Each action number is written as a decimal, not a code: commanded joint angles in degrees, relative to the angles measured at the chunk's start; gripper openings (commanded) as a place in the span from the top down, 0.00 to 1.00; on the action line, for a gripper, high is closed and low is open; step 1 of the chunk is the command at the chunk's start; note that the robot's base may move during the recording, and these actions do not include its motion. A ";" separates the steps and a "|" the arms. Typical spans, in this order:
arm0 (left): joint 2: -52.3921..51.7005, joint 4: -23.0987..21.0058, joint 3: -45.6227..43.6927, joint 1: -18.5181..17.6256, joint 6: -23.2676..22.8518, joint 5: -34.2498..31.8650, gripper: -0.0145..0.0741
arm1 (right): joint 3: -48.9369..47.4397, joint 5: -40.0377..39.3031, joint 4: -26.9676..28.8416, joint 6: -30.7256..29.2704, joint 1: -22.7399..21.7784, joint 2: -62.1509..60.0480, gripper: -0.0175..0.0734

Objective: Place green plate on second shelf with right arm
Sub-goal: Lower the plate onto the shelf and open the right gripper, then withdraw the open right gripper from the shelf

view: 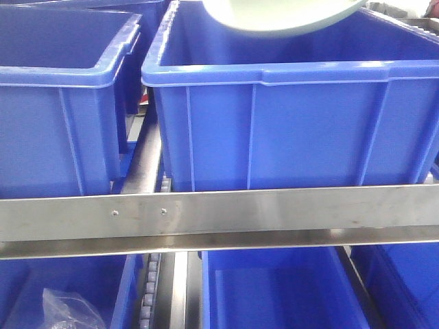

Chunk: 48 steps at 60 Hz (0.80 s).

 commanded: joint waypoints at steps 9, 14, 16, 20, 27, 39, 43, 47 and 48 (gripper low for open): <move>-1.22 -0.08 2.29 -0.04 0.11 -4.59 0.70 | -5.18 -4.13 -0.08 0.00 0.02 -0.81 0.25; -1.22 -0.08 2.29 -0.04 0.11 -4.59 0.70 | -3.91 -1.35 -0.08 0.00 0.02 -3.44 0.28; -1.22 -0.08 2.29 -0.04 0.11 -4.59 0.70 | -2.92 -0.77 -0.08 0.00 0.02 -4.71 0.30; -1.22 -0.08 2.29 -0.04 0.11 -4.59 0.70 | 0.76 -0.53 -0.08 0.00 0.02 -8.84 0.36; -1.22 -0.08 2.29 -0.04 0.11 -4.59 0.70 | 9.80 -1.99 -0.08 0.00 -0.04 -18.07 0.54; -1.22 -0.08 2.29 -0.04 0.11 -4.59 0.70 | 28.29 -3.33 -0.55 -0.05 -0.04 -36.97 0.75; -1.22 -0.08 2.29 -0.04 0.11 -4.59 0.70 | 33.54 -3.49 -1.09 -0.05 -0.04 -42.24 0.75; -1.22 -0.08 2.29 -0.04 0.11 -4.59 0.70 | 37.76 -3.54 -1.11 -0.05 -0.04 -46.16 0.75; -1.22 -0.08 2.29 -0.04 0.11 -4.59 0.70 | 38.75 -3.54 -1.11 -0.05 -0.04 -46.89 0.75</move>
